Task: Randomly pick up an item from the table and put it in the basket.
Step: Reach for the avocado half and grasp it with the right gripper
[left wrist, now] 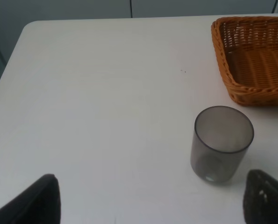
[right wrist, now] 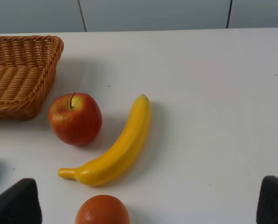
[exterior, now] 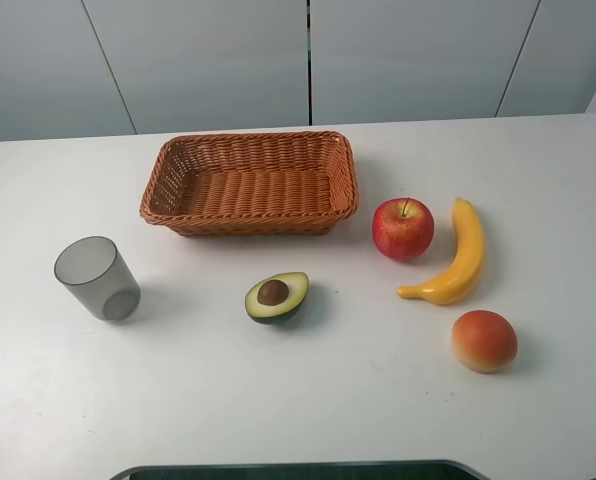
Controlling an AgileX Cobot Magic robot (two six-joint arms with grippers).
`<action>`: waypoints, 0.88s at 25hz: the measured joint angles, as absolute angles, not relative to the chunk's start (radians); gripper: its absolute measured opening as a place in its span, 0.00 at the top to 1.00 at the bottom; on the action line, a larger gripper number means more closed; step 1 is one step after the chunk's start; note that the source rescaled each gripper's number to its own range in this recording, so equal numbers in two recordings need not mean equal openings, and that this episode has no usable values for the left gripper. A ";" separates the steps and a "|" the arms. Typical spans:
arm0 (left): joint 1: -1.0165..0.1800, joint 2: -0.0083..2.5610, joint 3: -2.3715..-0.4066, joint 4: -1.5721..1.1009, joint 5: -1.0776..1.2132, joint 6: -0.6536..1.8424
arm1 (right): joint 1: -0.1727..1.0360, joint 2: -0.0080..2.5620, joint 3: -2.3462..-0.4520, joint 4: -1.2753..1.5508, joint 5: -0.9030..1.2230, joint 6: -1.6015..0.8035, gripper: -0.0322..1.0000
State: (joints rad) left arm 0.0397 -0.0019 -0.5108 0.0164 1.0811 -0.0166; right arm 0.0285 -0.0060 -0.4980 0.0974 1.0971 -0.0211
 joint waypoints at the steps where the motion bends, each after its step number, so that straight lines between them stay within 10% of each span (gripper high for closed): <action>1: 0.040 -0.002 -0.511 0.016 1.081 -0.017 | 0.029 -0.006 -0.498 0.097 1.097 -0.021 0.00; 22: 0.040 -0.002 -0.511 0.016 1.081 -0.017 | 0.029 -0.006 -0.498 0.097 1.097 -0.021 0.00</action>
